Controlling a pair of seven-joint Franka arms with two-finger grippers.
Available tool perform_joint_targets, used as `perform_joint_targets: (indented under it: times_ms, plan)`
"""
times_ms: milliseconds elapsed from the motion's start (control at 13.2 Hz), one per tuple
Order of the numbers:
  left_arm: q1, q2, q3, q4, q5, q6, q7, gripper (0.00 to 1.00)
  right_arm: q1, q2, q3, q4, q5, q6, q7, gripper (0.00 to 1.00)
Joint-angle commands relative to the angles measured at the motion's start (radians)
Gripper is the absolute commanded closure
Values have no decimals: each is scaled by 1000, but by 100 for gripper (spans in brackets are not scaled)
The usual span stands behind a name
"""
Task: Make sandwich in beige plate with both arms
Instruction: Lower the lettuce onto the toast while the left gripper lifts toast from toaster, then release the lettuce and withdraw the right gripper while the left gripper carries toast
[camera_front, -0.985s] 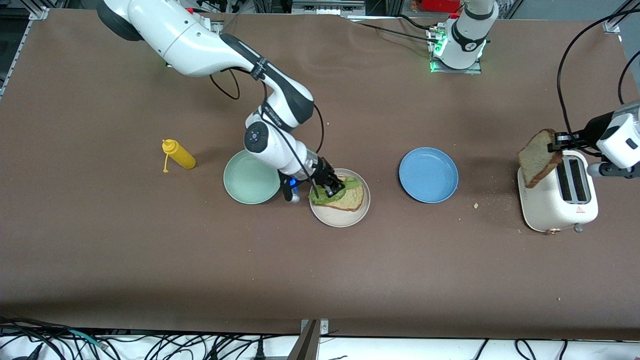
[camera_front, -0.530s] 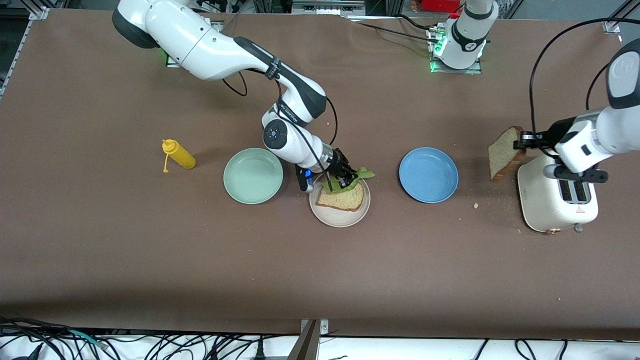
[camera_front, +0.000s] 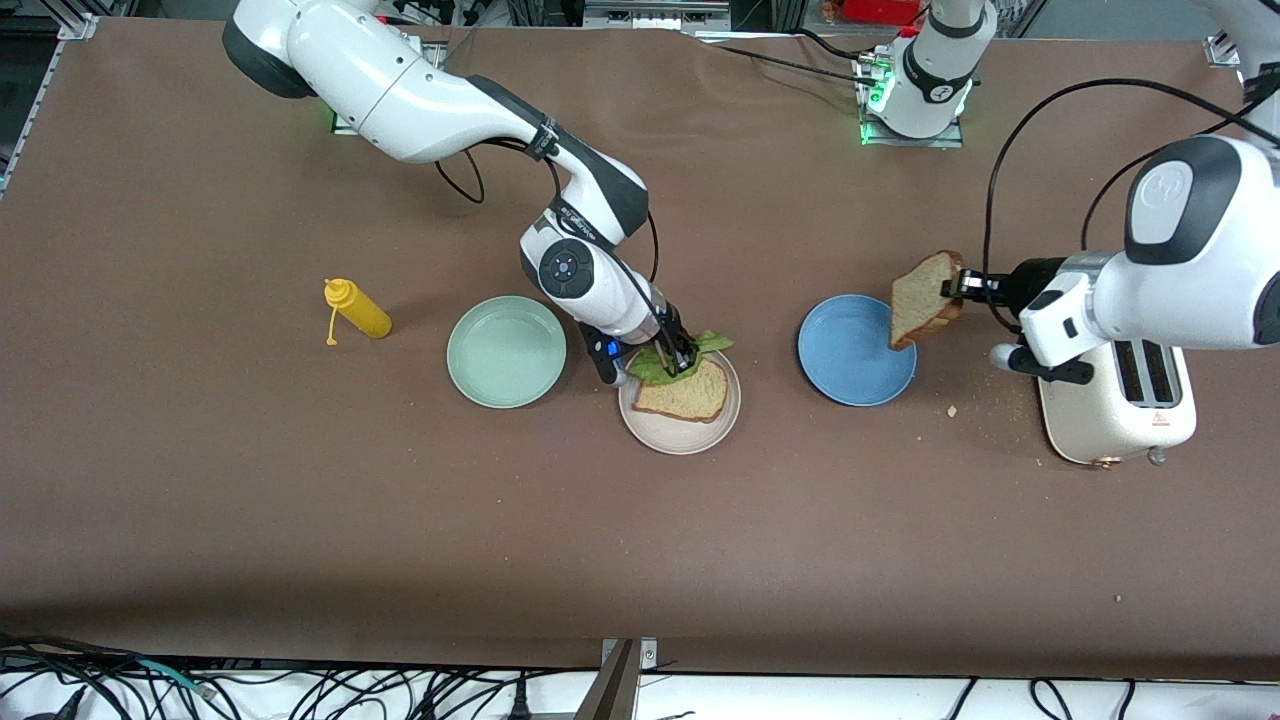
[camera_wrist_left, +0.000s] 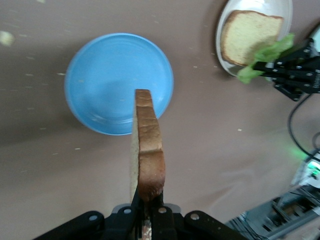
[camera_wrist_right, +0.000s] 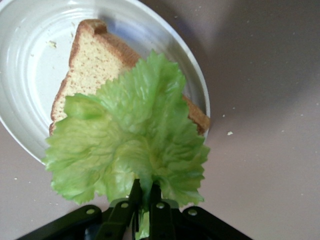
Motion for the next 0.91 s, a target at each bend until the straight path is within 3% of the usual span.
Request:
perform_joint_targets:
  times_ms: [0,76,152,227,303,379,833]
  plan:
    - [-33,54,3,27,-89,-15,12,100,-8,14,2,27,-17,-14,6,92]
    - [-50,83,-1,52,-108,-15,19,100,-11,14,-2,27,-17,-14,3,61]
    - [-73,100,-1,64,-123,-14,13,100,-17,14,-12,27,-13,-15,-9,58]
    - [-90,117,-1,70,-148,-12,10,100,-25,11,-12,27,-6,-22,-19,40]
    - [-94,134,-1,87,-168,-12,9,100,-25,10,-12,30,18,-31,-22,8]
    - [-105,145,-1,99,-172,-12,4,100,-25,5,-12,32,24,-41,-26,0]
    - [-134,167,-1,121,-301,-2,-45,100,-43,-110,-27,63,139,-273,-69,0]
